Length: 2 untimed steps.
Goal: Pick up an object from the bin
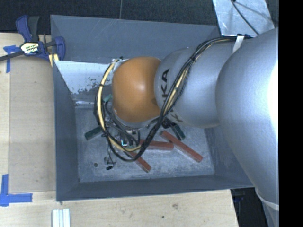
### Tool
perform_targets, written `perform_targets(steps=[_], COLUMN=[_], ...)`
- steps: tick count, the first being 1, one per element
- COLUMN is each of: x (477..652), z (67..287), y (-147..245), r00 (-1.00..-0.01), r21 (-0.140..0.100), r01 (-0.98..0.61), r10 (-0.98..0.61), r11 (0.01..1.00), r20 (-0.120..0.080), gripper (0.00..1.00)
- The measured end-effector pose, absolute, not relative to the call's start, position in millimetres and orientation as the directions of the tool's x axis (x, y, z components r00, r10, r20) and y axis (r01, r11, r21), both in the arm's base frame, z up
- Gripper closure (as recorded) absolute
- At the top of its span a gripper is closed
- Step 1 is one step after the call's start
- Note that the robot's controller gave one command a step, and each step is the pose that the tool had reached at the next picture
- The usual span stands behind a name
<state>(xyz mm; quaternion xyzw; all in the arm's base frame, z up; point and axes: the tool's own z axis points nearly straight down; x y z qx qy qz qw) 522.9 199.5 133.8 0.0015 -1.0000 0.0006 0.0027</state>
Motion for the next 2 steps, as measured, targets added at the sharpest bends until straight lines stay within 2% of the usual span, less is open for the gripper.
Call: perform_targets(steps=[1,2], x=[572.9,573.7], z=[72.1,74.4], y=[184.3,185.8], r00=[-0.988,-0.988], r21=[-0.001,0.002], r01=[-0.154,-0.154], r10=[-0.154,-0.154], r11=[0.988,0.988], r20=[-0.002,-0.005], gripper=[0.00,1.00])
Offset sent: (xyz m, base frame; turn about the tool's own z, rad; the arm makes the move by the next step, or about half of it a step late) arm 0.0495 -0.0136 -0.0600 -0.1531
